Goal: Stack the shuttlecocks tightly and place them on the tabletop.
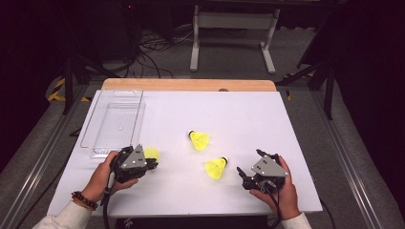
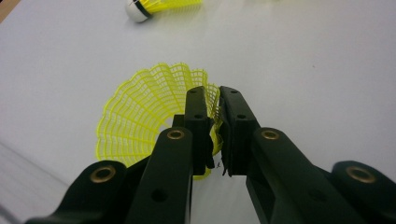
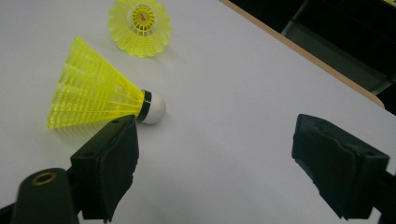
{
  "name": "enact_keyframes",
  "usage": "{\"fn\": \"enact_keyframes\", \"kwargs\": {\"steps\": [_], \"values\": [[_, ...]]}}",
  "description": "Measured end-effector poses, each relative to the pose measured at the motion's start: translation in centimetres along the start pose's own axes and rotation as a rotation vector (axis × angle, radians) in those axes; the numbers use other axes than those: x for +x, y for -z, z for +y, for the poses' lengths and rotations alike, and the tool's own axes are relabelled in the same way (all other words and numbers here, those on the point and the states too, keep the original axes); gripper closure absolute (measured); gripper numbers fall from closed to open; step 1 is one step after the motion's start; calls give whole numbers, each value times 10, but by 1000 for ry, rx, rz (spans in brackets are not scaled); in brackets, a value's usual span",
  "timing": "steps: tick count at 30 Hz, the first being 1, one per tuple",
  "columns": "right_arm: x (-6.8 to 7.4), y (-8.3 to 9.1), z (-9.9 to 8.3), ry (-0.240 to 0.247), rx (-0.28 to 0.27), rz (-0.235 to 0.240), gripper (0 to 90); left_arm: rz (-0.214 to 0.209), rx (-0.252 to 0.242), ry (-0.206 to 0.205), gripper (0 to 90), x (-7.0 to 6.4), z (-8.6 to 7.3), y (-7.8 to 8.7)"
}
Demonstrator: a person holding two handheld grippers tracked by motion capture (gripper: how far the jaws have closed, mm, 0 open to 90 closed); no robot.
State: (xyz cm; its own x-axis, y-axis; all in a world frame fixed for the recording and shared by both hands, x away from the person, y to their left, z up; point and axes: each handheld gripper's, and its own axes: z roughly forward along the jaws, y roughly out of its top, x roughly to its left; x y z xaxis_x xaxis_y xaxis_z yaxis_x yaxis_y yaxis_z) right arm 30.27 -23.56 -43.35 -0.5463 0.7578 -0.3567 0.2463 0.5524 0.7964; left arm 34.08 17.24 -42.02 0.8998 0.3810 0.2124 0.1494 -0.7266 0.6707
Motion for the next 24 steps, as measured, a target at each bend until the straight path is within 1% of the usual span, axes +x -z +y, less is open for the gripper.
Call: {"fn": "enact_keyframes", "kwargs": {"steps": [1,2,3,4,7,10,12,17,20,24], "values": [[0,0,0,1,2,1,158,-4,0,-8,829,-1,2,-1],[0,0,0,2,3,3,160,-14,3,-26,832,-3,6,-5],[0,0,0,2,3,3,160,-14,3,-26,842,-3,6,-5],[1,-1,-1,11,10,6,167,-15,10,-43,842,-5,8,-7],[1,-1,-1,11,15,7,167,-25,27,-75,848,-11,15,-14],[1,-1,-1,11,20,8,167,-37,36,-88,847,-14,19,-21],[1,-2,-1,11,20,9,166,-38,37,-92,847,-15,20,-22],[1,-2,-2,15,27,14,166,-59,47,-102,837,-18,24,-29],[1,-3,-2,17,31,16,166,-63,54,-118,837,-21,25,-33],[1,-3,-2,20,34,18,166,-66,61,-124,834,-22,26,-35]]}}
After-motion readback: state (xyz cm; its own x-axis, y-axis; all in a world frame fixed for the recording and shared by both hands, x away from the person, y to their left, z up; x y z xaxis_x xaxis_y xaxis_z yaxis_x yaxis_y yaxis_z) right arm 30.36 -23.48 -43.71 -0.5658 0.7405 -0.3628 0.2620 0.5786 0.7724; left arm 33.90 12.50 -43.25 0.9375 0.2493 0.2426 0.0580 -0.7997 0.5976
